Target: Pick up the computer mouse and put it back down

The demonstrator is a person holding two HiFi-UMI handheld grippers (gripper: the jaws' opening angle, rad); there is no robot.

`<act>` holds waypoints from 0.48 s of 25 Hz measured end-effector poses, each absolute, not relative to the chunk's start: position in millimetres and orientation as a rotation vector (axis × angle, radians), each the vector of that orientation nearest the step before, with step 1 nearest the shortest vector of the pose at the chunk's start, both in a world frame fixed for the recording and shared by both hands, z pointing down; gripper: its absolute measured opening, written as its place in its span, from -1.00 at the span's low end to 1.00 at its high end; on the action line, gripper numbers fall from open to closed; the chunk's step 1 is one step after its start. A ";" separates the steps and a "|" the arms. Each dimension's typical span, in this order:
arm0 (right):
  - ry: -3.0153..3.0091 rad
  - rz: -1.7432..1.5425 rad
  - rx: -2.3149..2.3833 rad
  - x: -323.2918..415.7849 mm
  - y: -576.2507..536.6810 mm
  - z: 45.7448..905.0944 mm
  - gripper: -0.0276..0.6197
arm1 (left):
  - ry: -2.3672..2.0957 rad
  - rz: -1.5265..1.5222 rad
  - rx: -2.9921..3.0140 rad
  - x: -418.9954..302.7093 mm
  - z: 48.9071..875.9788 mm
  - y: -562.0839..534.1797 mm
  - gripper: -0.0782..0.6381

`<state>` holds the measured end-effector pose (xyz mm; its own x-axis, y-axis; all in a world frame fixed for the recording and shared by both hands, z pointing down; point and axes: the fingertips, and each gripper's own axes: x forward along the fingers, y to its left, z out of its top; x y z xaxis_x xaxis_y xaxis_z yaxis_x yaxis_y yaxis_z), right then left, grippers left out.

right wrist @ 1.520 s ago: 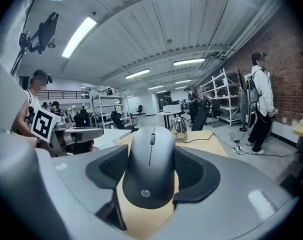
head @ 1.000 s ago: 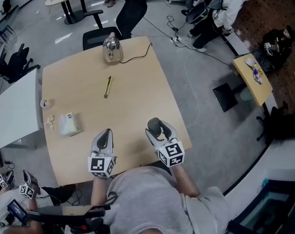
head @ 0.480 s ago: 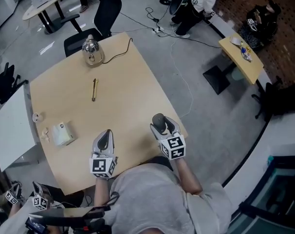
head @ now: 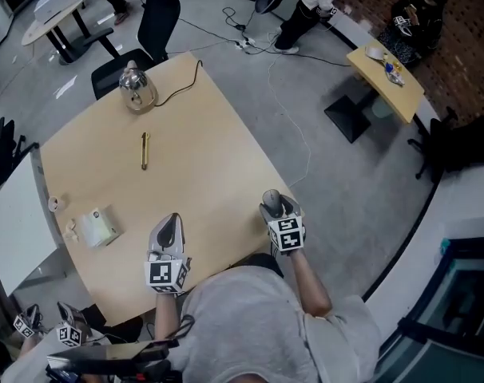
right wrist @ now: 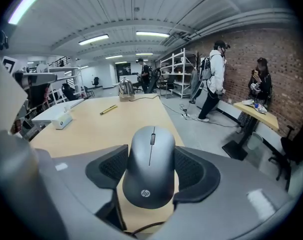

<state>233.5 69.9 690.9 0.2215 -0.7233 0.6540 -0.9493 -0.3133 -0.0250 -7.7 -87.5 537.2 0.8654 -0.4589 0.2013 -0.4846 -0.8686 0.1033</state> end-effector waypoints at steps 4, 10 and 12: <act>-1.471 0.887 2.107 247.0 84.2 721.9 0.00 | -0.733 0.258 2.893 -8.5 538.8 -90.1 -0.73; -1.410 0.997 2.090 260.3 99.9 751.3 0.00 | -0.740 0.263 2.898 -11.3 539.3 -90.0 -0.73; -1.399 1.022 2.083 263.5 101.0 758.4 0.00 | -0.741 0.264 2.894 -12.1 538.9 -90.5 -0.73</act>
